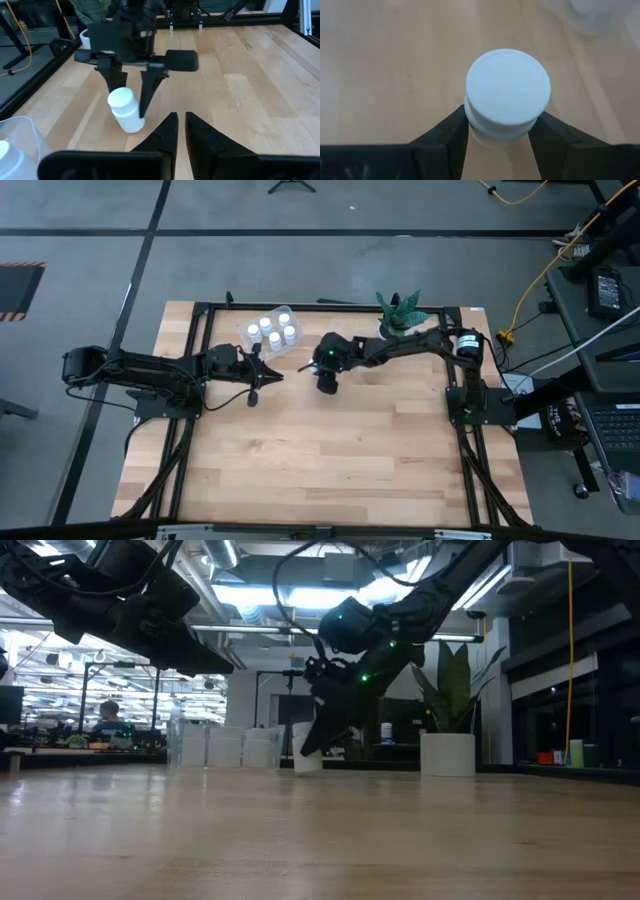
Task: Pick and place pill bottles into a basket
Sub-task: Put the white pill bottle into the transparent container
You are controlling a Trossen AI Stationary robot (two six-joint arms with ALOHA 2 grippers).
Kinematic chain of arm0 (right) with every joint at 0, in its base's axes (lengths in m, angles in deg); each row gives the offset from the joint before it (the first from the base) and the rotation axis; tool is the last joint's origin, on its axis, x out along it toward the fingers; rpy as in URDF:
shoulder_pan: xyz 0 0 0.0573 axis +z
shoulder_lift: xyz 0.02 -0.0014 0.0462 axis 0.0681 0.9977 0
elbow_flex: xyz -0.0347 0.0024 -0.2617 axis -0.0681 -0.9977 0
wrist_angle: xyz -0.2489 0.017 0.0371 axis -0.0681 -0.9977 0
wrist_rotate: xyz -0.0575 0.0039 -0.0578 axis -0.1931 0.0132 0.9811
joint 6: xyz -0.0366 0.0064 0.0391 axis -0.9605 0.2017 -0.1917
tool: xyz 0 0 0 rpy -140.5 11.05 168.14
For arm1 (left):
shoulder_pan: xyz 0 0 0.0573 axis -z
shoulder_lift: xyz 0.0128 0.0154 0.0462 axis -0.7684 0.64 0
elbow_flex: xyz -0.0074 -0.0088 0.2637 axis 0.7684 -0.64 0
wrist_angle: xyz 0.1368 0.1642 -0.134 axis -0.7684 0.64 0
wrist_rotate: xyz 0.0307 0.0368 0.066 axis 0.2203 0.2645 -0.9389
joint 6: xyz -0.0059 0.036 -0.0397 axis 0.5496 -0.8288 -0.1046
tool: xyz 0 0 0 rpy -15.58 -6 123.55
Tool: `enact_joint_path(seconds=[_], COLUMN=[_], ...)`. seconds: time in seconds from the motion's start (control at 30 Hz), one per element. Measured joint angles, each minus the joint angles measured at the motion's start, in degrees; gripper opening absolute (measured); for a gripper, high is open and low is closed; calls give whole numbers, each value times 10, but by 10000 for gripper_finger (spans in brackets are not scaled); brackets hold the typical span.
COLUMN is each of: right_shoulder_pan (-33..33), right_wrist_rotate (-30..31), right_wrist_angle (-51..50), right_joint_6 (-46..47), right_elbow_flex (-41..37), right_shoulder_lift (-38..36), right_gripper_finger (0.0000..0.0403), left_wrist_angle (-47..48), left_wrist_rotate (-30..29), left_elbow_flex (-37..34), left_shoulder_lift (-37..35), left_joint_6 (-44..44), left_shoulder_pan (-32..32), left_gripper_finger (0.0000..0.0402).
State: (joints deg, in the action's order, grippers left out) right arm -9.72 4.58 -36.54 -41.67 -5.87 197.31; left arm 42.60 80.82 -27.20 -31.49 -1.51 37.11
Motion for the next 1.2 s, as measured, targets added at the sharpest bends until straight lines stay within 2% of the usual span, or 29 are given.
enact_joint_path(seconds=[0.13,0.33,0.63,0.83,1.0,1.2], right_shoulder_pan=[11,25,37,47,57,71], right_wrist_rotate=[-4,-41,-75,-76,-74,-57], right_wrist_angle=[1,24,20,5,-22,3], right_joint_6=[-2,-29,-40,-61,-73,-71], right_elbow_flex=[0,1,1,1,1,-12], right_shoulder_lift=[-13,-33,-59,-94,-113,-115], right_gripper_finger=[173,173,173,173,173,173], left_wrist_angle=[0,-6,-13,-58,-64,-84], left_wrist_rotate=[1,1,-1,-3,-3,0], left_elbow_flex=[0,0,0,0,0,0], left_shoulder_lift=[0,0,0,0,0,0], left_joint_6=[0,0,0,0,0,7], left_shoulder_pan=[0,1,35,53,53,59], left_gripper_finger=[38,64,160,209,219,217])
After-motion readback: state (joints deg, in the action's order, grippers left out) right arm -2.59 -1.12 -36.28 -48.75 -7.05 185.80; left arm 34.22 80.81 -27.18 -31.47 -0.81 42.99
